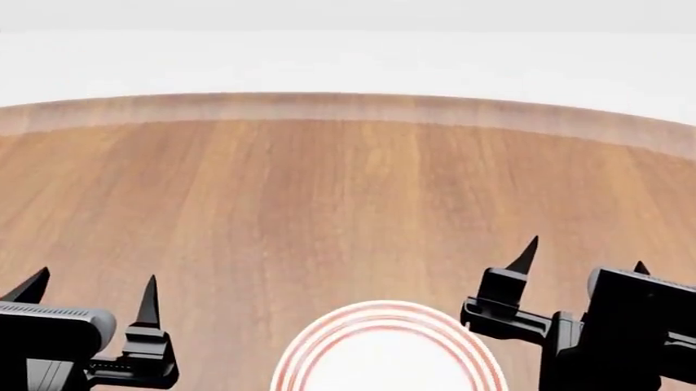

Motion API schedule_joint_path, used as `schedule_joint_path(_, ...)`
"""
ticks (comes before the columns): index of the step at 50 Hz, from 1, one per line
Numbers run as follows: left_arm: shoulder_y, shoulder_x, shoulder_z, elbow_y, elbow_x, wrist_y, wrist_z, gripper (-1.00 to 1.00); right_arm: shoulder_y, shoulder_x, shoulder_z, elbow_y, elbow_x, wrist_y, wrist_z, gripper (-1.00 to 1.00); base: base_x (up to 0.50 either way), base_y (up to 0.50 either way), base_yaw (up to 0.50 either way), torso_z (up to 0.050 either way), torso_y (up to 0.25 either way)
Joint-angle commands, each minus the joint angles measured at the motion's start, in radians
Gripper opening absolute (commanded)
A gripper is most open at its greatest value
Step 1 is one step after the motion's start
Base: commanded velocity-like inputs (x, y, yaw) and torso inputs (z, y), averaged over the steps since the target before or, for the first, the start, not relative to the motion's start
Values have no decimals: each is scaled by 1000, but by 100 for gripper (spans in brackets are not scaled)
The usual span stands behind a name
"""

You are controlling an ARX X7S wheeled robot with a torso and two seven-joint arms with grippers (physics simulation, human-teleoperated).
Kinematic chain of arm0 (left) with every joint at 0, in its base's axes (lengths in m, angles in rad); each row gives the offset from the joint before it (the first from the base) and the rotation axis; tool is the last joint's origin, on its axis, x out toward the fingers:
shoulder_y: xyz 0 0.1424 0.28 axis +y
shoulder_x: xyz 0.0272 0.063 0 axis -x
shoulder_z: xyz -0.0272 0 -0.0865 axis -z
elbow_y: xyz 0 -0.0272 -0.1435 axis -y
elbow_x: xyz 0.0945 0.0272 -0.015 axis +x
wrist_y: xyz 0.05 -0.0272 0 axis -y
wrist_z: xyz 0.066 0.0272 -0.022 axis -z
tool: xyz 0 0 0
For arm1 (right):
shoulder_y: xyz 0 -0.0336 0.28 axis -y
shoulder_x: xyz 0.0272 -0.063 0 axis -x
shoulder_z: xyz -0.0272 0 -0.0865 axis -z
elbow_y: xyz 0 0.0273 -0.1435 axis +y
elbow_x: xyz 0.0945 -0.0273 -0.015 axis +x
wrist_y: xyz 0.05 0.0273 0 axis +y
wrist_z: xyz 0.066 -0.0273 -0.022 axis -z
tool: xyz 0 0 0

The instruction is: Pick up the red mug and put it on the plate

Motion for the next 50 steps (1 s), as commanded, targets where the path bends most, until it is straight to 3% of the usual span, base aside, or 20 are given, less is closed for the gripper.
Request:
schedule_joint_path(1, 3, 15, -20, -1, 11, 1, 17, 100, -7, -15, 13, 0, -15, -12, -21, 100, 0, 0, 0, 0, 0)
schedule_joint_path(14, 0, 12, -21, 0, 6, 1, 5, 100, -8, -10, 11, -2, -6, -12, -15, 100, 0, 0, 0, 0, 0)
schedule_joint_path(23, -15, 50, -115, -43, -9, -12, -79, 100, -6, -7, 3, 6, -6, -15, -11, 100, 0, 0, 0, 0, 0)
schedule_joint_path(24, -30, 83, -190, -84, -2, -14, -155, 100, -7, -7, 4, 4, -4, -13, -11, 100, 0, 0, 0, 0, 0)
schedule_joint_path(27, -47, 102, -256, -127, -21, -11, -195, 100, -8, -5, 3, 0, -2, -12, -9, 100, 0, 0, 0, 0, 0)
schedule_joint_path(34, -55, 109, -311, -170, -63, 3, -202, 100, -8, -3, -1, 2, -1, -15, -5, 100, 0, 0, 0, 0, 0)
schedule_joint_path(42, -72, 147, -385, -211, -50, 19, -325, 100, -12, -2, -5, 5, 2, -19, -2, 100, 0, 0, 0, 0, 0)
schedule_joint_path(50, -77, 150, -399, -222, -58, 5, -371, 100, -11, 1, -8, 12, 5, -25, 0, 100, 0, 0, 0, 0, 0)
